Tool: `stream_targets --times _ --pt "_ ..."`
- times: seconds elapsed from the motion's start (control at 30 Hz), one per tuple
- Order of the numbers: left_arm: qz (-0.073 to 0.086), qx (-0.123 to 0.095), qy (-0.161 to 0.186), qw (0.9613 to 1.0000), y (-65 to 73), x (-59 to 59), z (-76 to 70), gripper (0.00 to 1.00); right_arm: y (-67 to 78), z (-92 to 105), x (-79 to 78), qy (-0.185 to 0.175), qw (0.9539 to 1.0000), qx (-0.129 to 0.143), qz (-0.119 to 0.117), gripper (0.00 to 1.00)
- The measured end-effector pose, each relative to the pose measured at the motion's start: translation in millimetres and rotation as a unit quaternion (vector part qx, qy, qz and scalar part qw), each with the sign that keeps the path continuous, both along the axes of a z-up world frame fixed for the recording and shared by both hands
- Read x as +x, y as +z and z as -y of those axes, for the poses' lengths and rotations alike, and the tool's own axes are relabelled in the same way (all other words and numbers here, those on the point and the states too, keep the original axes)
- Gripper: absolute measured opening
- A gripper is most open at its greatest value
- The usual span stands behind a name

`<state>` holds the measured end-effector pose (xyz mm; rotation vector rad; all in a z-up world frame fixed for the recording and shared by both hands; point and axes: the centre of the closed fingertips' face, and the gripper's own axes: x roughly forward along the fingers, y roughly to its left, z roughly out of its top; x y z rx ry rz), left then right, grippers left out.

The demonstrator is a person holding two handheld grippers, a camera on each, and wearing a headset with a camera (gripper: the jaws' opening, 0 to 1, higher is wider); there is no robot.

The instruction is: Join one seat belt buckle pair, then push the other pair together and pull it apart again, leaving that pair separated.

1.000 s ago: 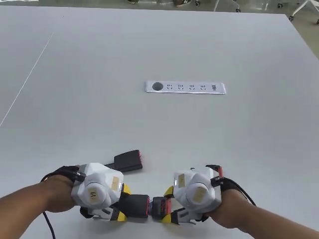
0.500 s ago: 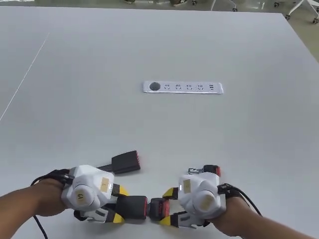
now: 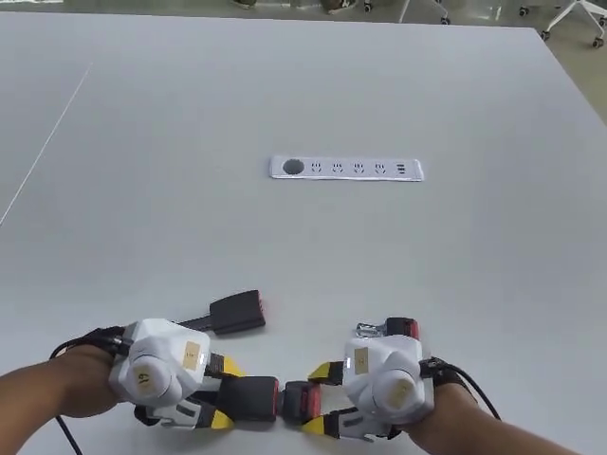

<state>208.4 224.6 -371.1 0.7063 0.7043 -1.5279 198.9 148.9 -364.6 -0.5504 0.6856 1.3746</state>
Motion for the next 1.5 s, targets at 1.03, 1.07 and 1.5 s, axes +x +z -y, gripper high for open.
stream_targets --times 1.03,1.07,1.5 --pt "-0.004 0.04 0.025 0.9989 0.2 -6.7 8.1 0.43 2.8 -1.5 -3.5 -0.003 0.9999 -0.003 0.012 0.44" --pt "-0.03 0.029 0.025 0.9988 4.2 -15.8 12.2 0.55 3.8 -1.1 -2.0 -0.005 0.9999 0.001 0.015 0.54" --pt "0.041 0.003 0.081 0.9958 25.4 25.8 4.6 0.68 20.5 16.1 12.4 -0.054 0.9981 0.024 0.019 0.74"
